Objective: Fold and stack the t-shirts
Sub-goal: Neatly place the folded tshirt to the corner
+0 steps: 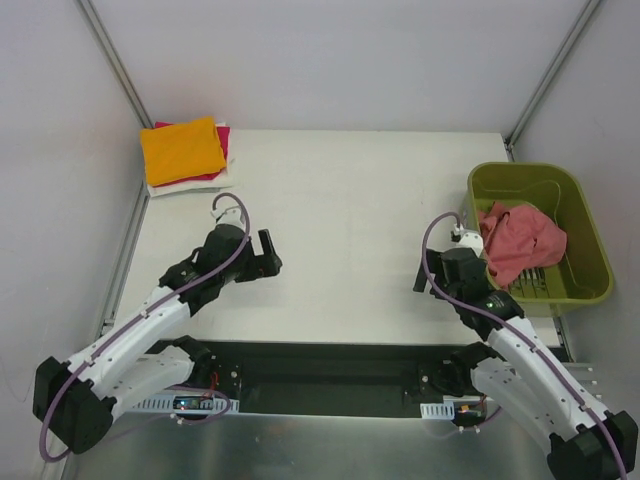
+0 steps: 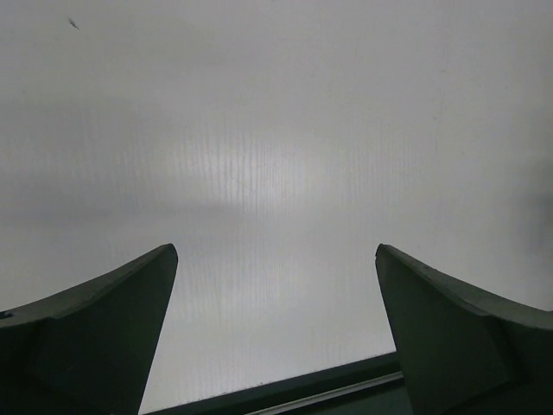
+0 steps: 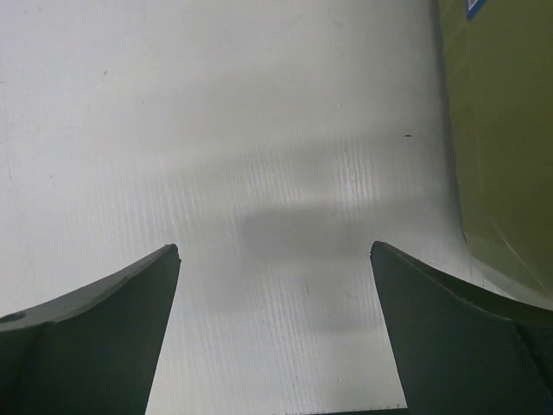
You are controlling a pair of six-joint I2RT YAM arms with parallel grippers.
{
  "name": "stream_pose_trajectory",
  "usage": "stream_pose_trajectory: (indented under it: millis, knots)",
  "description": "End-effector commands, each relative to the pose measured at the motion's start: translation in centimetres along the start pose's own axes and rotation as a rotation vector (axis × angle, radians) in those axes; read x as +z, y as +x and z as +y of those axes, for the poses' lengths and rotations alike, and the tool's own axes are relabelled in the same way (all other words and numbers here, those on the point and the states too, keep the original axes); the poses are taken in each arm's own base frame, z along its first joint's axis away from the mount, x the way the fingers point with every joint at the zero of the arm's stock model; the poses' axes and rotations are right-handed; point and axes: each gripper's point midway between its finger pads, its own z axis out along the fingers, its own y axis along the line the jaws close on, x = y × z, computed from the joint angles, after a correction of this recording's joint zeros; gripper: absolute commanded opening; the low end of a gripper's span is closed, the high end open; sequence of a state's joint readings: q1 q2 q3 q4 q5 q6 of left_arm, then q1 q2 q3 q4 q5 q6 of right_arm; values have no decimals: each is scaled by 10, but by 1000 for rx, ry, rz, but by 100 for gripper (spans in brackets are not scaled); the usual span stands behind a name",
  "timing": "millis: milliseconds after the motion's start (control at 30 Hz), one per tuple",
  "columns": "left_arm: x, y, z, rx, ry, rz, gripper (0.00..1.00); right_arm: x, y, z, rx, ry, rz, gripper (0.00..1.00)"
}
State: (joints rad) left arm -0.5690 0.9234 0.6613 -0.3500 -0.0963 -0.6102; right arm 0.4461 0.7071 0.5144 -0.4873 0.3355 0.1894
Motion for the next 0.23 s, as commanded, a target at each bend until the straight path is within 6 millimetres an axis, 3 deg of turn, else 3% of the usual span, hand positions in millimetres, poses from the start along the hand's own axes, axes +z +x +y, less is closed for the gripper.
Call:
stream_pose_trajectory:
  millis: [0,200]
  knots:
    - [-10,-20,18,-16,-79,-136,99,-5,-20,8,26,-68,-136,96]
    - [-16,-29,25,19,-126,-167,99,-12,-23,6,62,-108,-229,96]
